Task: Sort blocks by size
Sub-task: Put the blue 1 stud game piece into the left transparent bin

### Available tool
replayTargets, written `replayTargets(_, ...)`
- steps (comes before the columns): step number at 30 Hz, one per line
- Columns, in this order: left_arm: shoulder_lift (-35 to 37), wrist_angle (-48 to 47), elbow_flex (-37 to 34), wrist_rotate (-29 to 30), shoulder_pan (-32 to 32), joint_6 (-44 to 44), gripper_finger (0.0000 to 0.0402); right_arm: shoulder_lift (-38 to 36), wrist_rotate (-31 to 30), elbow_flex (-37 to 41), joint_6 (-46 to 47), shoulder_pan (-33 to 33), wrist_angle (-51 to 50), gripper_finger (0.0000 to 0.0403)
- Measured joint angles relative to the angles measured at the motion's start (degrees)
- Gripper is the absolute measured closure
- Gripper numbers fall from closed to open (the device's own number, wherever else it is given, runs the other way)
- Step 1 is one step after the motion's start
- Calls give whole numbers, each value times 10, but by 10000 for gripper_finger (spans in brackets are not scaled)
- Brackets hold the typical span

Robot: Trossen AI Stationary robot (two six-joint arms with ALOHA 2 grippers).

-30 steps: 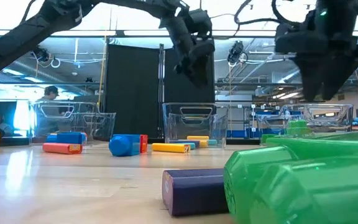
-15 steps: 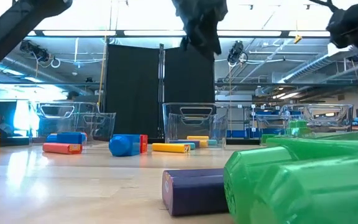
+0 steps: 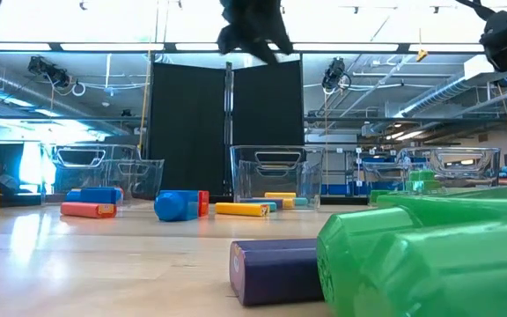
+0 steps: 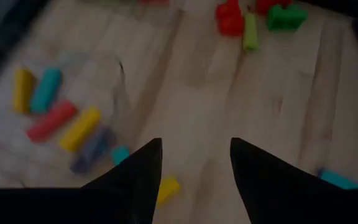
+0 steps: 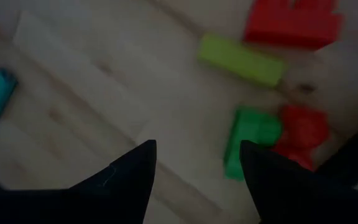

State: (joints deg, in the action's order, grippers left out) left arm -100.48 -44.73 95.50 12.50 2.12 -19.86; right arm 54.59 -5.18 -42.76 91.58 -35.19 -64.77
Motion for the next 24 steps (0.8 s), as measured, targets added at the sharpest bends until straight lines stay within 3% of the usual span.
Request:
replayTargets(5,88,82,-161,18,36,-82,204,58,21,-23,-25,-36,28,160)
replayTargets(11,156,121,-290,28,83,-168,204,147,25,-111,-117,-91,27,160)
replayTargets(17,171,122,-340,43,130,-224,204,220,65,-183,-186,-146,27,160)
replayTargets(24,171,140,-359,50,170,-240,204,279,156,-191,-175,-206,64,158)
